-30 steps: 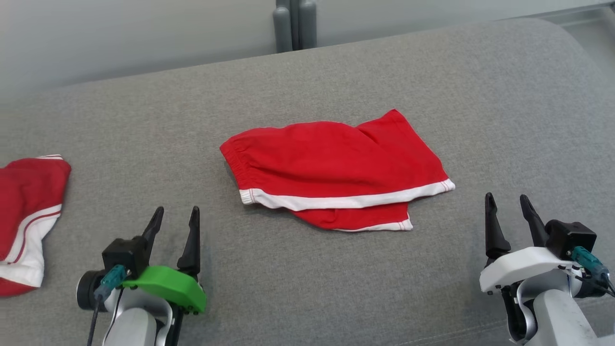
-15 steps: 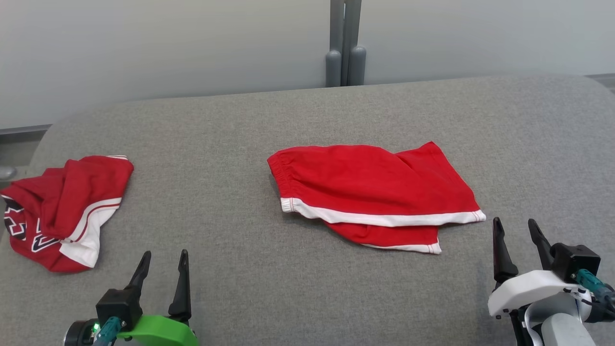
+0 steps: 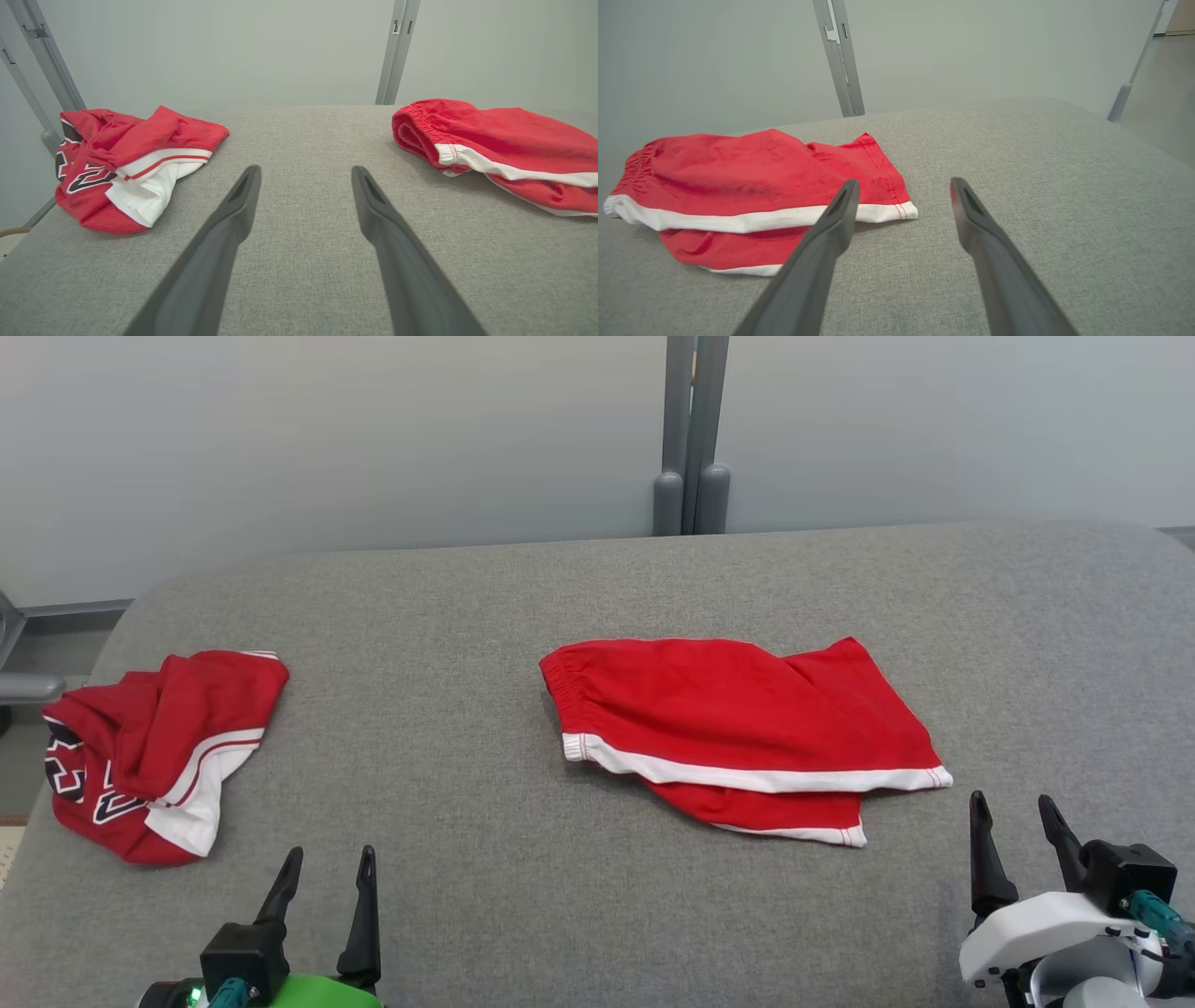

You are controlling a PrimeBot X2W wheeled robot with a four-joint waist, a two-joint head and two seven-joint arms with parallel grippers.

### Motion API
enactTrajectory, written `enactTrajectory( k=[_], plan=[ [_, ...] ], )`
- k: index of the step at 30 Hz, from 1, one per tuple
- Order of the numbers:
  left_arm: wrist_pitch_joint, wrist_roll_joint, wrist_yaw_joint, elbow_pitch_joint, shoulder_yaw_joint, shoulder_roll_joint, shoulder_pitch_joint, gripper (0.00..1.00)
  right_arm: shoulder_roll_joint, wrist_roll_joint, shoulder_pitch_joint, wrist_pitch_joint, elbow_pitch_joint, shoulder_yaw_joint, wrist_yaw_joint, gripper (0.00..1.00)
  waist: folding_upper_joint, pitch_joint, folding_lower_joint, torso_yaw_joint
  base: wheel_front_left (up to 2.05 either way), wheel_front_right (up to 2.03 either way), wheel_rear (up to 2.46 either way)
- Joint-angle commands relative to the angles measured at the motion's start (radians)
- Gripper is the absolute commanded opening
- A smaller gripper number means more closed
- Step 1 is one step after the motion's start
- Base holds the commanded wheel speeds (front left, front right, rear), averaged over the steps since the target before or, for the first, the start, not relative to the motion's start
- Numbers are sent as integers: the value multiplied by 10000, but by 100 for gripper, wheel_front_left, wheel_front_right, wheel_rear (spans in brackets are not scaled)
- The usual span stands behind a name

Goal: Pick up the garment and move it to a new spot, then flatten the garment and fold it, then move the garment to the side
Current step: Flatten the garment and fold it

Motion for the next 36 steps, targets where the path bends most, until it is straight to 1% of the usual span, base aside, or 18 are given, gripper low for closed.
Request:
enactTrajectory(
  k=[1, 4, 10, 15, 16, 25, 29, 33, 36],
  plan=[
    [2, 17, -29, -37, -51, -7, 120, 100, -35, 54, 23, -28, -8, -7, -3, 100, 0, 18, 1, -10, 0, 0, 0],
    [2, -36, -31, -17, -97, -8, 124, 100, -33, 24, -40, -28, -2, 12, -3, 100, 0, 83, 1, -35, 0, 0, 0],
    [2, -18, -31, -43, -766, -20, -260, 100, -33, -175, -247, -28, 51, 24, -3, 100, 0, 451, 1, -33, 0, 0, 0],
    [2, -212, -32, -43, -1379, -21, -974, 100, -33, -288, -782, -28, 40, 81, -3, 100, 0, 1258, 1, -36, 0, 0, 0],
    [2, -212, -32, -43, -1379, -21, -974, 100, -33, -288, -782, -28, 40, 81, -3, 100, 0, 1258, 1, -36, 0, 0, 0],
    [2, -540, -32, 327, -2532, 28, -2289, 100, -35, -786, -1759, -28, 498, -269, -3, 100, 0, 2484, 1, -127, 0, 0, 0],
    [2, -844, -33, 534, -2949, 22, -2695, 100, -32, -867, -2043, -28, 645, -360, -3, 100, 0, 2786, 1, -185, 0, 0, 0],
    [2, -1473, -33, 690, -3422, 17, -3055, 100, -32, -821, -2120, -28, 723, -371, -3, 100, 0, 2957, 1, -269, 0, 0, 0],
    [2, -1919, -33, 813, -3695, 185, -3316, 100, -33, -726, -2181, -28, 771, -371, -3, 100, 0, 3079, 1, -359, 0, 0, 0]
  ],
)
